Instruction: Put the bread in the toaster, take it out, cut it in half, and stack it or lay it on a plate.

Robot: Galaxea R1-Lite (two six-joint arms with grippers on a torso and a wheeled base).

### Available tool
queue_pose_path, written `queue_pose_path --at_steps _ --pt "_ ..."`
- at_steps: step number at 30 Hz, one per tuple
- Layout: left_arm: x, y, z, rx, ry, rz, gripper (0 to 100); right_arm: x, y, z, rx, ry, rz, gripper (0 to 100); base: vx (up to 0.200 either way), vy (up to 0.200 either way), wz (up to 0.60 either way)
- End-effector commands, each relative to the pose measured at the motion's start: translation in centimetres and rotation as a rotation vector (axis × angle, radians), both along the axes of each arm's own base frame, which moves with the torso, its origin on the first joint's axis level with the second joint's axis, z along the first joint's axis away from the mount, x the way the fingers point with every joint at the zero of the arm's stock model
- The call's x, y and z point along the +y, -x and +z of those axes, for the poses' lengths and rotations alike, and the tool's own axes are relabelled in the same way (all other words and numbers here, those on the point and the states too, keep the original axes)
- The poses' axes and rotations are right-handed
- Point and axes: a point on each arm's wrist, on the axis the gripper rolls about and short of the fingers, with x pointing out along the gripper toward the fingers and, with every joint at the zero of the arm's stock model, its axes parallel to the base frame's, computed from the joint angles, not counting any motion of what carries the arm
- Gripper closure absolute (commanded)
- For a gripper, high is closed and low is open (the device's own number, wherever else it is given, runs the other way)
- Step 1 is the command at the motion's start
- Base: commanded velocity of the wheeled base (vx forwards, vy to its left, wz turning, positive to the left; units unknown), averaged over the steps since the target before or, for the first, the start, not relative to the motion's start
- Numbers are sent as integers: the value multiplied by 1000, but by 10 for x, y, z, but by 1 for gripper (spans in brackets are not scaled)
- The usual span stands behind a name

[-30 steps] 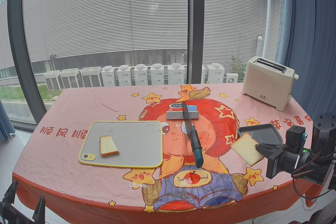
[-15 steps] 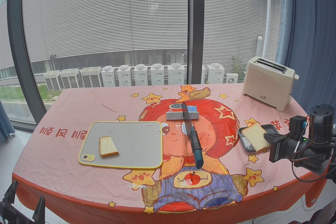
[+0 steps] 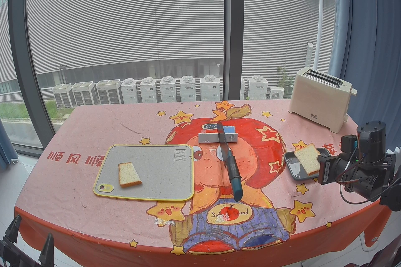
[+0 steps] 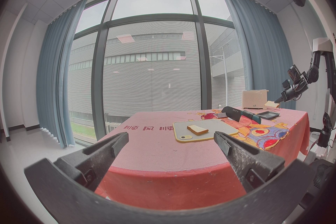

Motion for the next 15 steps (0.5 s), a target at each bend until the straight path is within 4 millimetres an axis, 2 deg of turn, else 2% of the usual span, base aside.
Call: queue_pose_path --at_steps 1,10,15 --pt "0 -1 -5 11 0 -1 0 0 -4 -6 24 10 -10 100 0 0 0" --pt "0 -1 -5 11 0 -1 0 -11 -16 -15 58 34 -85 100 0 0 0" --pt "0 -1 -5 11 0 -1 0 -13 -17 -18 69 39 -94 100 0 0 0"
